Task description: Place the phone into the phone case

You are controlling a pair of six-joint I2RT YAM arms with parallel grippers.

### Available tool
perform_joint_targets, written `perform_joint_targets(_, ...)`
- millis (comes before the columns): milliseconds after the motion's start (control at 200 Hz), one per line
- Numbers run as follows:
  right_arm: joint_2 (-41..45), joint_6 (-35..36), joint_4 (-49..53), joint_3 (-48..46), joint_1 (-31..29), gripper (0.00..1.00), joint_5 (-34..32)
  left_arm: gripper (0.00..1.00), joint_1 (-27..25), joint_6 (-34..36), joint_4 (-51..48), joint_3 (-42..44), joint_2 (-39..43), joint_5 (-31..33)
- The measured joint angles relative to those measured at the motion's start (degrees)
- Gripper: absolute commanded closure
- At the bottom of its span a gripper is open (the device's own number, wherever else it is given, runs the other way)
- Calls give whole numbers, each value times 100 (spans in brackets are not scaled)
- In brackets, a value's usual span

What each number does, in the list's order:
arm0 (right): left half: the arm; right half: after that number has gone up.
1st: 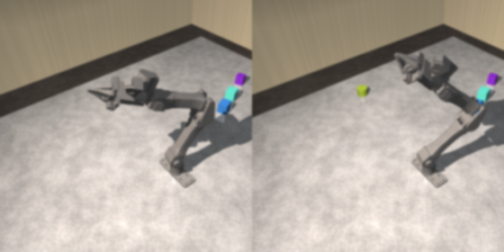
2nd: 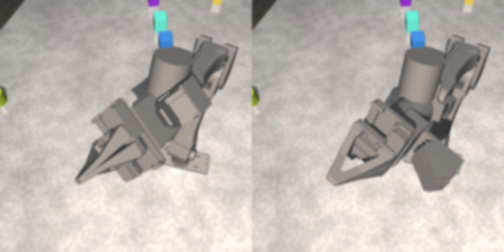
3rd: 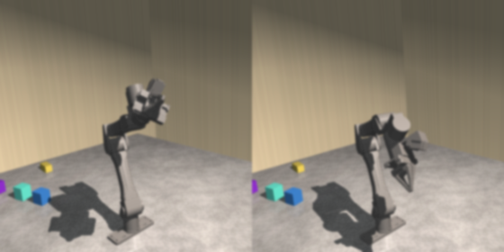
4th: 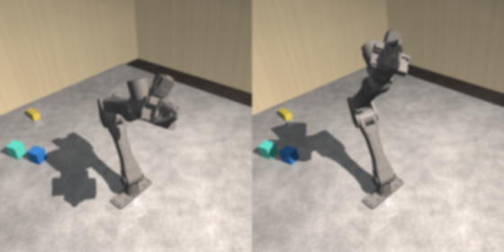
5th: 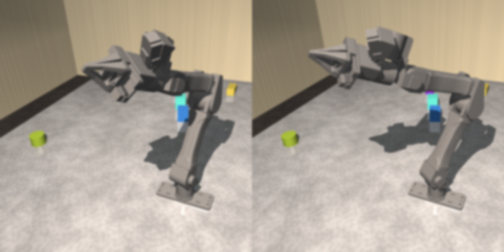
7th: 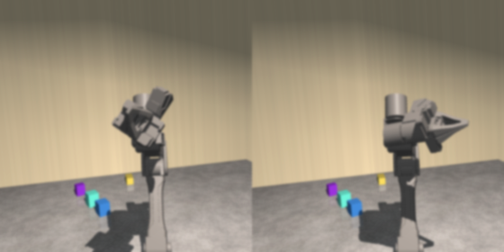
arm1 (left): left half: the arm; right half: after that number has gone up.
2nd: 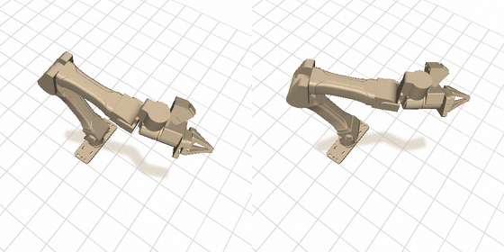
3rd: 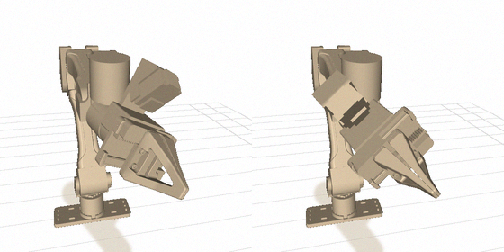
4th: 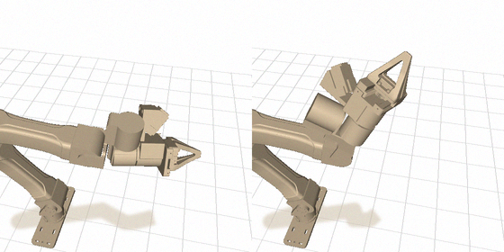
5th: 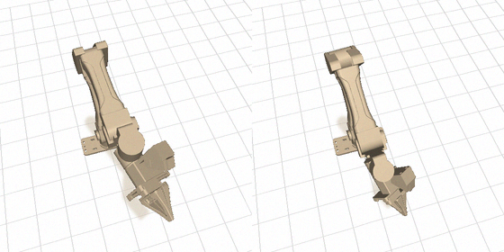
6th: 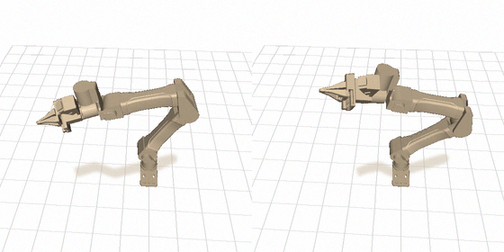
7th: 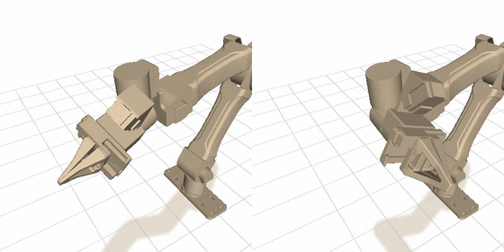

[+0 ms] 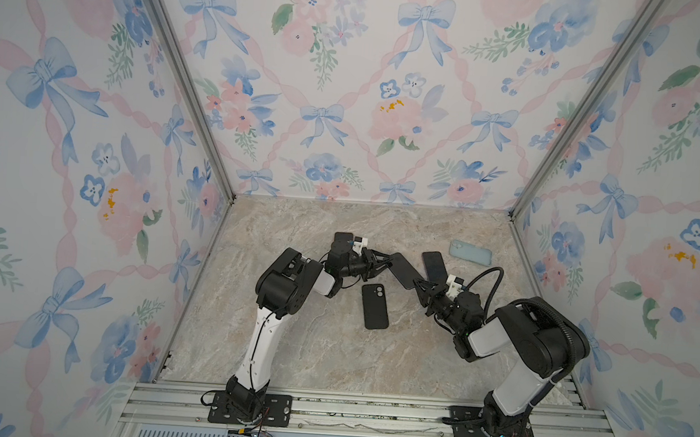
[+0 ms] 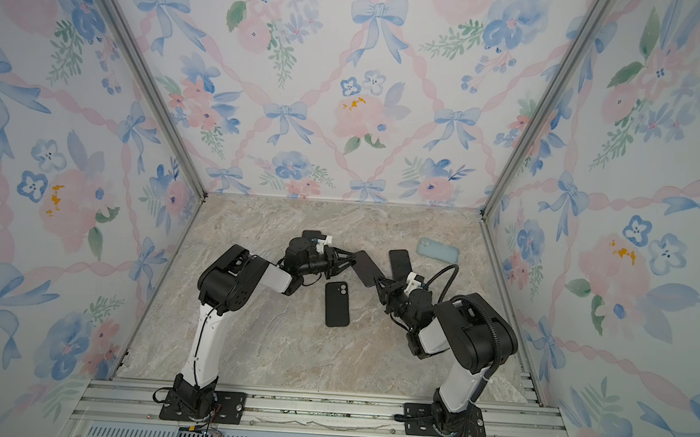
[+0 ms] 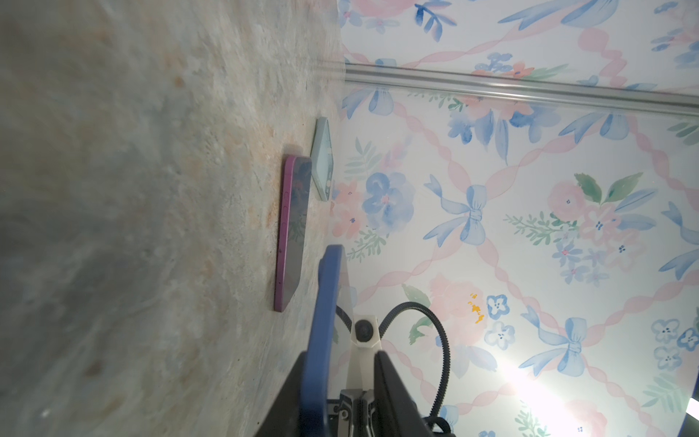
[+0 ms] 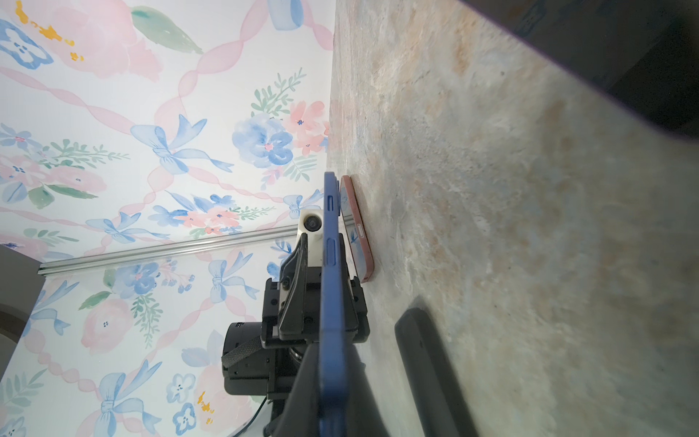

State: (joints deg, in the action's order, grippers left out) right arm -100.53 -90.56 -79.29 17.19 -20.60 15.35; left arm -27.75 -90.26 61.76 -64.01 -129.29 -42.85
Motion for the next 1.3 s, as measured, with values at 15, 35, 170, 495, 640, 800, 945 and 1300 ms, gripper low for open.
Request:
perform_joint_targets(15, 0, 0, 0, 0, 2, 96, 17, 67, 0, 26, -31, 42, 39, 0)
perform_joint_targets(35, 0, 2, 0, -4, 9, 96, 35, 67, 0, 96, -79, 87, 94, 2)
perform_joint_targets(170, 37, 11, 31, -44, 57, 96, 153, 64, 4, 667, -704, 374, 555, 9)
perform_joint_targets(495, 1032, 179, 977, -267, 369, 100, 461, 61, 76, 2520, -2833, 476, 1838, 330)
perform_joint_targets(640, 1921, 387, 1982, -267, 522, 100, 590, 60, 72, 3536, -4376, 26, 2194, 732)
perform_joint_targets(800, 3333, 929, 3694, -201, 680, 100, 710, 60, -9, 4634, -5761, -455, 2415, 1226)
perform_joint_targets(945, 4505, 1515, 5427, 46, 741, 100, 695, 59, -151, 5587, -7053, -964, 2411, 1731)
perform_joint_targets(1300, 5233, 2081, 6826, 120, 750, 100, 870, 44, -822, 7619, -9182, -2483, 1609, 3460)
